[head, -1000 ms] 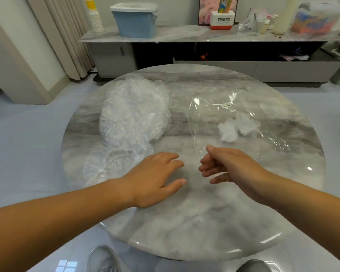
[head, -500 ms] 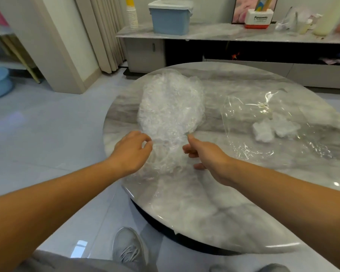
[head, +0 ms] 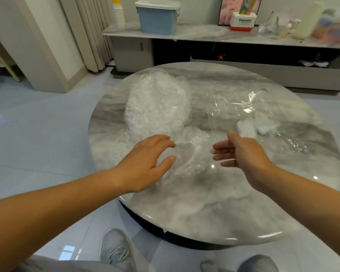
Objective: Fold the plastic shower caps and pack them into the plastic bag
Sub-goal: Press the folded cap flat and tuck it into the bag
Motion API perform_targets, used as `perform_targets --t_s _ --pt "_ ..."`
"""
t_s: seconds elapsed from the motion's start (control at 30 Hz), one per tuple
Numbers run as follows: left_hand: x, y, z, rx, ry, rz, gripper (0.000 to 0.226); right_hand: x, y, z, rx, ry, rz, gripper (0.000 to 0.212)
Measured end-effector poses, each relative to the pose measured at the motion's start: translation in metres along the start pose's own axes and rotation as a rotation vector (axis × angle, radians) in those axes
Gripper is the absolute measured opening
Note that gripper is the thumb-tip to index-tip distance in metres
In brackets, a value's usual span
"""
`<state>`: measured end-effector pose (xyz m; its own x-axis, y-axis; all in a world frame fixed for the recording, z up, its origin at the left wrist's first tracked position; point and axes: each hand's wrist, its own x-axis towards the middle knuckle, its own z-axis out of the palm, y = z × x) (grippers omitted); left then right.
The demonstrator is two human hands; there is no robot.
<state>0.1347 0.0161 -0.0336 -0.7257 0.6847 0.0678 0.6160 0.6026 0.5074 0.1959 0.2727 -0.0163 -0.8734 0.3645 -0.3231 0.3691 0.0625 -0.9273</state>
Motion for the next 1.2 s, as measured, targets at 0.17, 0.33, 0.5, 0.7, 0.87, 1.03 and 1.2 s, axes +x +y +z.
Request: perform_targets --t_s 0.17,0.33,0.5,0.7,0.87,1.03,1.2 --pt "-0.001 0.021 0.025 0.111 -0.274 0.182 0.067 -0.022 0.034 -0.025 -0.452 0.033 -0.164 0.051" --pt "0.011 0.023 0.033 0.200 -0.409 0.244 0.080 -0.039 0.040 -0.025 -0.570 -0.105 -0.522 0.024" --pt "0.015 0.016 0.035 0.115 -0.442 0.173 0.046 -0.036 0.052 -0.016 -0.758 -0.440 -0.633 0.044" --pt "0.010 0.018 0.042 -0.223 -0.378 0.070 0.017 -0.034 0.065 -0.025 -0.910 -0.513 -0.553 0.061" --pt "0.010 0.025 0.048 -0.257 -0.388 0.078 0.009 -0.045 0.068 -0.034 -0.914 -0.469 -0.535 0.071" --pt "0.010 0.027 0.047 -0.164 -0.443 0.101 0.043 -0.044 0.070 -0.028 -0.944 -0.424 -0.522 0.066" --pt "0.009 0.025 0.049 -0.157 -0.390 0.083 0.023 -0.040 0.073 -0.022 -0.978 -0.423 -0.544 0.064"
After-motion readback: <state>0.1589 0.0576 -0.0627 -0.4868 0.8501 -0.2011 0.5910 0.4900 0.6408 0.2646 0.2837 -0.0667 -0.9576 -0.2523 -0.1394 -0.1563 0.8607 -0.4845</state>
